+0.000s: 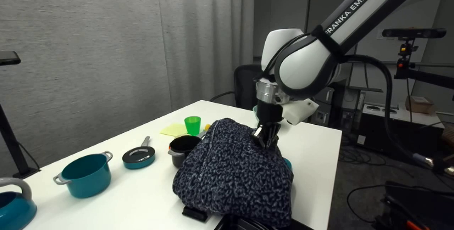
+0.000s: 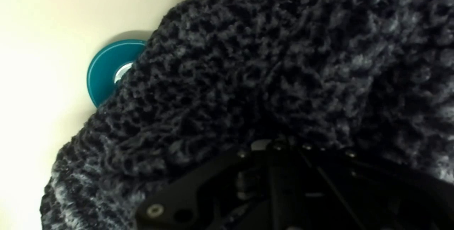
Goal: Push the fleece blanket to the left
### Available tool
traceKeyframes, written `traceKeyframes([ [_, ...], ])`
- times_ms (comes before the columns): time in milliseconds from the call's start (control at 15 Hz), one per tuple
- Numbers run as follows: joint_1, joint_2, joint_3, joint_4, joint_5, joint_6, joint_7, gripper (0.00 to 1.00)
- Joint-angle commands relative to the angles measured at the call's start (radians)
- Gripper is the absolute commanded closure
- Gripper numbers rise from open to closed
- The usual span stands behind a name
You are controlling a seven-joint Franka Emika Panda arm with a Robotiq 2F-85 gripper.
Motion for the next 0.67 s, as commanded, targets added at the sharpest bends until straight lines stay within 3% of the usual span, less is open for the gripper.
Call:
traceKeyframes([
  [0,0.005,-0.001,-0.005,0.001,0.001,-0.003,0.0,1.0],
  [133,0.004,0.035,-0.019,-0.016,-0.026,0.03,0.017,1.0],
  [400,0.022,0.136,-0.093,0.002,-0.19,-0.003,0.189,1.0],
  [600,0.028,0.236,-0.134,0.032,-0.243,0.058,0.284,1.0],
])
